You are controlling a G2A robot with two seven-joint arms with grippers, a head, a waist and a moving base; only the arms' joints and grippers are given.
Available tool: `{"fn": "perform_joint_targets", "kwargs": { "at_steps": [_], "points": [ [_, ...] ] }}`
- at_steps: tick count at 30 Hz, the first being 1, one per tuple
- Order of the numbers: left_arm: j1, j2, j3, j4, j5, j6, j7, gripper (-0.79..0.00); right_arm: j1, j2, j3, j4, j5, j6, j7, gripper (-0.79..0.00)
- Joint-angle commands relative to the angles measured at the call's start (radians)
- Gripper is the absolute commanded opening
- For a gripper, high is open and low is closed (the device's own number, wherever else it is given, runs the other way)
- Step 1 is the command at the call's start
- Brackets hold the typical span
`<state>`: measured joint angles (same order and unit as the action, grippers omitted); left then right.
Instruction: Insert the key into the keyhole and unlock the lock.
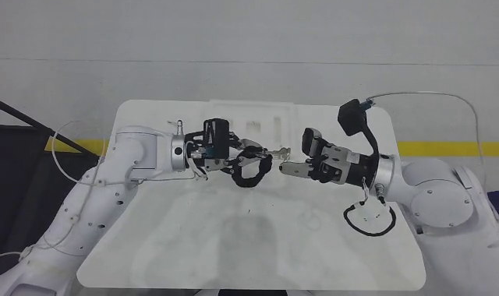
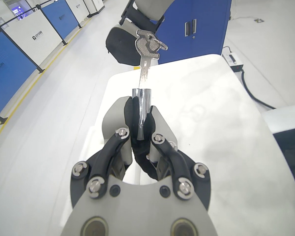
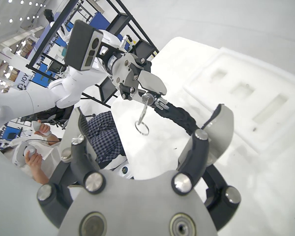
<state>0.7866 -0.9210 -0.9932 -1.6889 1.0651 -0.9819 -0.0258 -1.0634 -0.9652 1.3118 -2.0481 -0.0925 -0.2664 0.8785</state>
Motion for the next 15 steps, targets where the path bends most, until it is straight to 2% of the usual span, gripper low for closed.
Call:
{"fn": "perform_joint_targets", "kwargs": {
  "at_steps": [1, 5, 11, 15],
  "points": [
    [0.000, 0.002, -0.002, 0.000, -0.086, -0.011, -0.054, -0.785, -0.001, 0.002, 0.003, -0.001, -0.013, -0.074, 0.015, 0.000],
    [-0.007, 0.008, 0.001, 0.004, -0.278, -0.012, -0.186, -0.785, 0.011, 0.006, 0.011, 0.029, -0.077, -0.266, 0.013, 0.000],
    [-0.026, 0.014, 0.015, 0.017, -0.469, 0.003, -0.326, -0.785, 0.018, 0.003, -0.003, 0.069, -0.202, -0.449, -0.089, 0.000],
    [-0.033, 0.015, 0.029, 0.030, -0.550, 0.003, -0.379, -0.785, 0.021, -0.002, -0.006, 0.084, -0.324, -0.492, -0.182, 0.000]
  ]
}}
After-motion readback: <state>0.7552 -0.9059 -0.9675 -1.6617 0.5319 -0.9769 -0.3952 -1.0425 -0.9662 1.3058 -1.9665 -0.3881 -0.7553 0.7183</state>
